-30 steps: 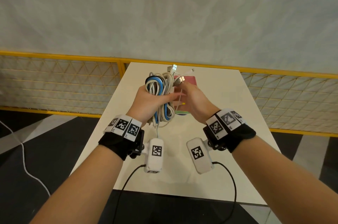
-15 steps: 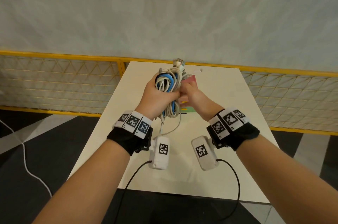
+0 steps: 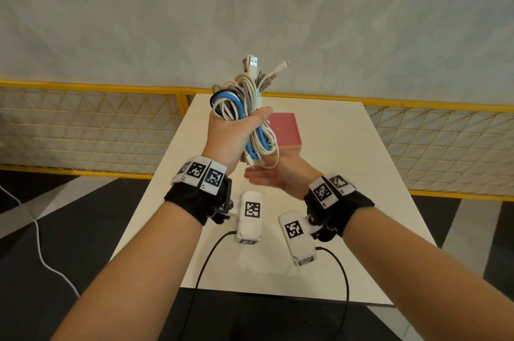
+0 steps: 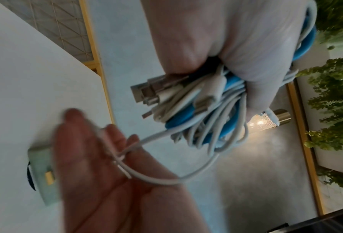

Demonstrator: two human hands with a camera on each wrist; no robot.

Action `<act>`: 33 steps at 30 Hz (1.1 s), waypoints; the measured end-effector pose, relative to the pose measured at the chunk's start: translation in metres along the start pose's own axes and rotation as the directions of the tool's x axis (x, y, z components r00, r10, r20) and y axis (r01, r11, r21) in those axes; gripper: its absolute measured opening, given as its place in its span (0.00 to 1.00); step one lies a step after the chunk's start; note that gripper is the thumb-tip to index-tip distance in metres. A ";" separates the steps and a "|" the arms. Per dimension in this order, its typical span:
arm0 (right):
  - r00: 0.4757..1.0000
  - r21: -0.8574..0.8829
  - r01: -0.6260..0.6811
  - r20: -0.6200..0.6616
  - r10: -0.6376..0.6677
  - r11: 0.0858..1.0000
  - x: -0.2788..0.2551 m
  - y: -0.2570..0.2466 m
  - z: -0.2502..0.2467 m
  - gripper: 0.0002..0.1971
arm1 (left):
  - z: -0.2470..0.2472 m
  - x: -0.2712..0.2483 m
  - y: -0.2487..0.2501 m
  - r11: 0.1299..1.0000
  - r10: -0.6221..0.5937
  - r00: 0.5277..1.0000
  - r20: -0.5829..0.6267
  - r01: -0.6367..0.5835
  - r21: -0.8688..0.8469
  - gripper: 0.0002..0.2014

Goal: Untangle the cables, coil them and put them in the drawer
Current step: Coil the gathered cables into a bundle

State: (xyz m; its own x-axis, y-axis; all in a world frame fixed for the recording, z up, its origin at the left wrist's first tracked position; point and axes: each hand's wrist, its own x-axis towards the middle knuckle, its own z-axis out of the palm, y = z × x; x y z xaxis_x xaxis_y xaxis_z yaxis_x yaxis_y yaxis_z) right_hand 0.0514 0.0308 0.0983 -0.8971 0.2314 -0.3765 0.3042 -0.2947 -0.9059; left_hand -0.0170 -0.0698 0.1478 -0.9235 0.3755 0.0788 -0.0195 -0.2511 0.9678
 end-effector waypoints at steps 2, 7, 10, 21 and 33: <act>0.993 -0.021 0.111 -0.044 -0.112 0.994 0.003 -0.005 0.000 0.20 | -0.001 -0.002 -0.002 1.000 -0.020 1.000 0.017 0.019 0.012 0.11; 0.970 -0.007 0.173 -0.171 -0.172 0.985 0.006 -0.012 0.006 0.44 | -0.002 -0.004 -0.007 0.994 -0.037 0.999 0.012 0.036 0.104 0.10; 0.950 -0.096 0.186 -0.235 -0.204 0.978 0.012 -0.008 0.005 0.29 | -0.004 -0.001 -0.004 0.984 -0.030 1.000 0.009 0.028 0.178 0.10; 0.881 0.063 0.389 -0.317 -0.351 0.919 0.006 -0.026 -0.011 0.15 | -0.001 -0.001 -0.012 0.950 -0.009 0.996 0.092 -0.020 0.311 0.17; 0.901 0.326 0.412 -0.284 -0.327 0.851 -0.014 -0.028 -0.015 0.13 | 0.023 -0.022 -0.035 0.965 -0.157 0.959 0.236 0.099 0.241 0.26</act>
State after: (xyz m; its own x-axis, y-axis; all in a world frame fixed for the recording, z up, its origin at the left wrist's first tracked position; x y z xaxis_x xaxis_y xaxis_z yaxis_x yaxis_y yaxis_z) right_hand 0.0604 0.0498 0.1264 -0.8167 0.5687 -0.0978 -0.2154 -0.4577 -0.8626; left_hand 0.0128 -0.0486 0.1180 -0.7924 0.6097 -0.0202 -0.0179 0.0098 0.9998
